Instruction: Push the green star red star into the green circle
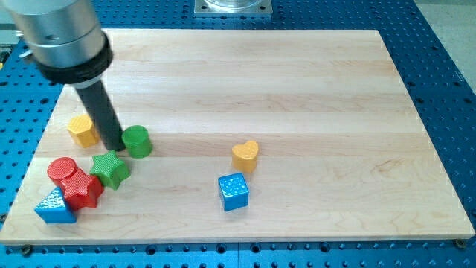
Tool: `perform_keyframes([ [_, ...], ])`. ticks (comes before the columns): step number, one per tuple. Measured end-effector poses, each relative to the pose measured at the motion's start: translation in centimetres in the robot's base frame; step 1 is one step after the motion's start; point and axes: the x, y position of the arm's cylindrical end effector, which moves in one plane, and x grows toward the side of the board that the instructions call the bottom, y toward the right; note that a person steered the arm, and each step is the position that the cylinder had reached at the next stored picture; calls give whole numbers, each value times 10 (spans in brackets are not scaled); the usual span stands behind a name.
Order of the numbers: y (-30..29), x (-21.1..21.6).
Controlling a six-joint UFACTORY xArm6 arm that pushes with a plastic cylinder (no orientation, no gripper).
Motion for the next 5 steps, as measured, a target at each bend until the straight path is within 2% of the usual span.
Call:
perform_keyframes([
  [1, -22, 5],
  [2, -34, 31],
  [3, -59, 24],
  [4, -113, 41],
  [5, -127, 49],
])
